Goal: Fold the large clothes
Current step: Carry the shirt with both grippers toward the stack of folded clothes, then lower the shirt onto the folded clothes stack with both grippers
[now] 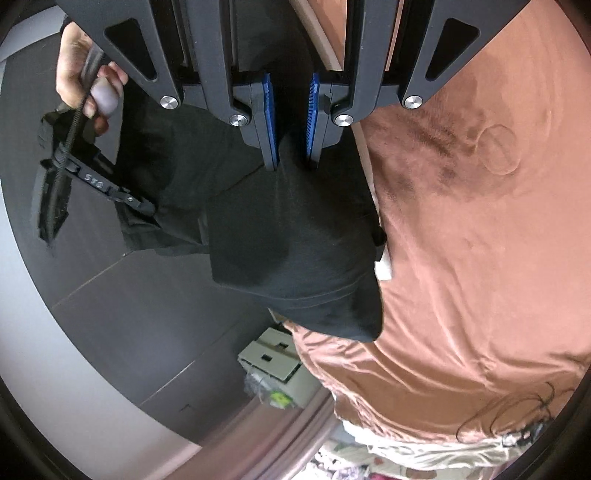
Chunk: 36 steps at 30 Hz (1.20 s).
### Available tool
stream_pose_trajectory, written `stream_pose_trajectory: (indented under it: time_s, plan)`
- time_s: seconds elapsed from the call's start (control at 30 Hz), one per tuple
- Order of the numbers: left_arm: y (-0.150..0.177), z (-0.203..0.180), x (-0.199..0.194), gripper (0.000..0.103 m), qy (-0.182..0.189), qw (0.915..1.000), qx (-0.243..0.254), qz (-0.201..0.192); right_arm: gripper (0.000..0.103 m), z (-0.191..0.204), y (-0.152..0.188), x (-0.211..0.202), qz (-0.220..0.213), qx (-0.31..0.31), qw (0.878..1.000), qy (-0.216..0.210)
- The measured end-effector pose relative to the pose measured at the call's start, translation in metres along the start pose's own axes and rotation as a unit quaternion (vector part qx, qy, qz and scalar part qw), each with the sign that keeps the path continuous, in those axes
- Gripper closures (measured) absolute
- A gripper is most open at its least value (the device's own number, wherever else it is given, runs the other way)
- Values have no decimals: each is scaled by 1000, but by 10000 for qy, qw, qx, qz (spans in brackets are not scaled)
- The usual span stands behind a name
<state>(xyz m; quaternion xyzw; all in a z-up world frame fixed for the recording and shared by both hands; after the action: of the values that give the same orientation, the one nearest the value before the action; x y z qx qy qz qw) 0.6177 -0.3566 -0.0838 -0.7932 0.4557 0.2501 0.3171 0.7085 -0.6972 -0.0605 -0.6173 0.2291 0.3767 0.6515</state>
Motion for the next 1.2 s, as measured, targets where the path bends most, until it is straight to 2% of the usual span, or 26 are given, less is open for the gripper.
stream_pose_trajectory:
  time_s: [0.07, 0.13, 0.2, 0.23, 0.3, 0.37, 0.4, 0.47, 0.53, 0.57, 0.6, 0.87, 1.0, 1.2]
  plan:
    - [-2, 4, 6, 84, 25, 10000, -25, 88, 93, -6, 1, 16, 143, 62, 9999, 56]
    - [-4, 8, 7, 76, -12, 9999, -73, 120, 93, -13, 2, 30, 269, 129, 9995, 127]
    - [-7, 13, 4, 72, -30, 9998, -149, 91, 93, -22, 2, 44, 425, 250, 9986, 186]
    - [-7, 17, 1, 71, -56, 9998, -177, 34, 89, -26, 4, 50, 526, 329, 9978, 211]
    - [-6, 22, -6, 70, -170, 9996, -219, -45, 77, -31, 5, 60, 708, 441, 9961, 288]
    - [-5, 27, -11, 70, -203, 9994, -276, -12, 58, -32, 8, 59, 856, 489, 9942, 430]
    - [-5, 30, -14, 70, -207, 9994, -290, -4, 55, -32, 9, 51, 858, 492, 9940, 476]
    - [-4, 34, -16, 65, -207, 9993, -320, 36, 40, -30, 10, 31, 694, 460, 9954, 483]
    - [-5, 38, -15, 36, -124, 9991, -394, 104, 29, -30, 15, 4, 495, 425, 9962, 570]
    - [-5, 39, -14, 30, -6, 9989, -455, 134, 26, -31, 20, -8, 408, 435, 9964, 604]
    - [-5, 40, -13, 25, 95, 9986, -510, 107, 25, -32, 27, -25, 308, 463, 9967, 589]
    - [0, 43, 17, 25, 98, 9978, -532, 372, 24, -49, 119, -103, -31, 1087, 9930, 452]
    - [-1, 41, 27, 25, 121, 9974, -546, 448, 24, -70, 169, -120, -102, 1809, 9824, 443]
    - [-2, 38, 29, 25, 62, 9982, -400, 438, 24, -85, 231, -114, -281, 2790, 9599, -2]
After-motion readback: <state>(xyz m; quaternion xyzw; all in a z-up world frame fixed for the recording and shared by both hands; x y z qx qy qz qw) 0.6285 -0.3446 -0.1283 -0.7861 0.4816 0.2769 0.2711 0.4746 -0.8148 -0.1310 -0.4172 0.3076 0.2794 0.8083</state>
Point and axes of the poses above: each gripper's, at about its wrist camera, not at the fingertips, and x roughly the way its jaws point, z to its left, y to its underside, the point moved 1 cm from there along x, roughly the way its jaws point, and after that the axes turned 15 degrees about -x, right-handed, at the moved point
